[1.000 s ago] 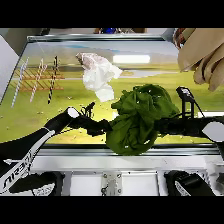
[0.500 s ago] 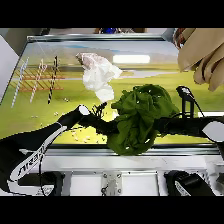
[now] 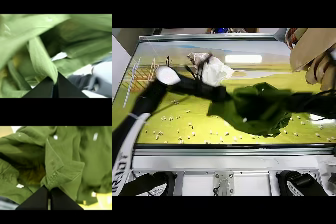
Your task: Fold the clothes and pants, and hang the long-sleeved shirts on hangers.
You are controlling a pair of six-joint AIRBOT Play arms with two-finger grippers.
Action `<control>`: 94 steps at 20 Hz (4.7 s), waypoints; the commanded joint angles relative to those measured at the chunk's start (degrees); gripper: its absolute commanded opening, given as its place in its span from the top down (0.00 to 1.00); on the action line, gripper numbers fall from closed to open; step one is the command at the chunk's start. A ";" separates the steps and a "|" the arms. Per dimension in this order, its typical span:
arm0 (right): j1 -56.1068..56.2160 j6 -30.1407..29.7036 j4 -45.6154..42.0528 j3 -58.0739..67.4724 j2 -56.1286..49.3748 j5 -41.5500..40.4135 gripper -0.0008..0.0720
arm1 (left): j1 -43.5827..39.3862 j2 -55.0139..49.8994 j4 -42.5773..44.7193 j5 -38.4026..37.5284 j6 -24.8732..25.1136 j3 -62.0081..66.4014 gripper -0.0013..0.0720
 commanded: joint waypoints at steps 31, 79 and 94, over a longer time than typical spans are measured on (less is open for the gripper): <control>0.96 -2.08 0.87 14.84 -43.74 1.29 0.96 | -3.41 12.66 37.18 -3.61 -14.88 -37.59 0.97; -7.34 0.11 33.14 -36.06 -27.23 -26.95 0.09 | -3.34 11.85 37.09 2.93 -14.40 -37.73 0.97; -8.57 -9.05 23.63 -21.29 -20.17 -17.94 0.97 | -2.12 12.02 37.62 -4.28 -14.36 -22.16 0.97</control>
